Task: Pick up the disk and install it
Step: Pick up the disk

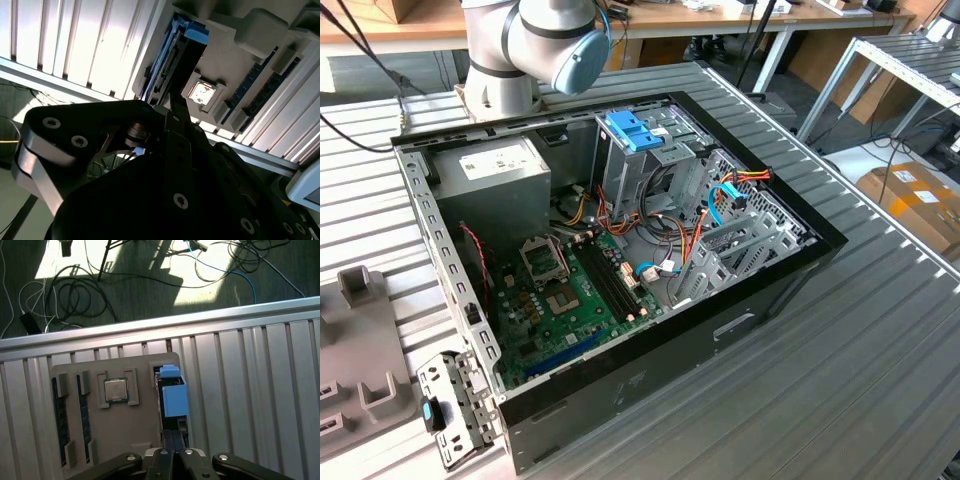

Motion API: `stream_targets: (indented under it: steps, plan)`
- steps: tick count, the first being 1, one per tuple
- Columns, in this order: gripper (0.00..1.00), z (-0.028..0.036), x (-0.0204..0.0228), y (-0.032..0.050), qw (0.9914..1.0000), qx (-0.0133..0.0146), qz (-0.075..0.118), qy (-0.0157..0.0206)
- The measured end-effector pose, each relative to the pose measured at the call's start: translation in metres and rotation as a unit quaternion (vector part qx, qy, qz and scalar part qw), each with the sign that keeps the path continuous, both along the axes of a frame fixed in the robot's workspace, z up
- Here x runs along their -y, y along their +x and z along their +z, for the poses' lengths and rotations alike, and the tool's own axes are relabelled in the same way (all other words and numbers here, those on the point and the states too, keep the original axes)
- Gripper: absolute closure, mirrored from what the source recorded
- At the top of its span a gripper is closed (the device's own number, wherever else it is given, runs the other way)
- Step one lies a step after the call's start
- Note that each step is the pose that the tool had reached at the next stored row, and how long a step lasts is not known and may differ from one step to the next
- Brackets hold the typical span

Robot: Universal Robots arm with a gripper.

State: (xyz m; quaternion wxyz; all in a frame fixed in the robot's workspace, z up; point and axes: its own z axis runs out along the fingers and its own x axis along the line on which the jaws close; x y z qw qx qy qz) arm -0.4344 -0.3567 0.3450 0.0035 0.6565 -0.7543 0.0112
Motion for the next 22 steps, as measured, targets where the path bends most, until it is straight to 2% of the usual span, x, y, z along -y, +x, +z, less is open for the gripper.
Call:
stream_targets:
  steps: [15,16,17,19,20,22]
  plan:
    - [0.89,-0.0007,-0.0001,-0.0001,1.0,0.0,0.0,-0.0003]
    - [0.76,-0.0007,-0.0001,0.0,1.0,0.0001,0.0,-0.0003]
    - [0.76,-0.0007,-0.0001,-0.0001,1.0,0.0,0.0,-0.0003]
    - [0.64,-0.0008,-0.0001,0.0,1.0,0.0001,0.0,-0.0003]
    - [0.64,-0.0008,-0.0001,0.0,1.0,0.0001,0.0,-0.0003]
    - [0.53,-0.0008,-0.0001,0.0,1.0,0.0,0.0,-0.0003]
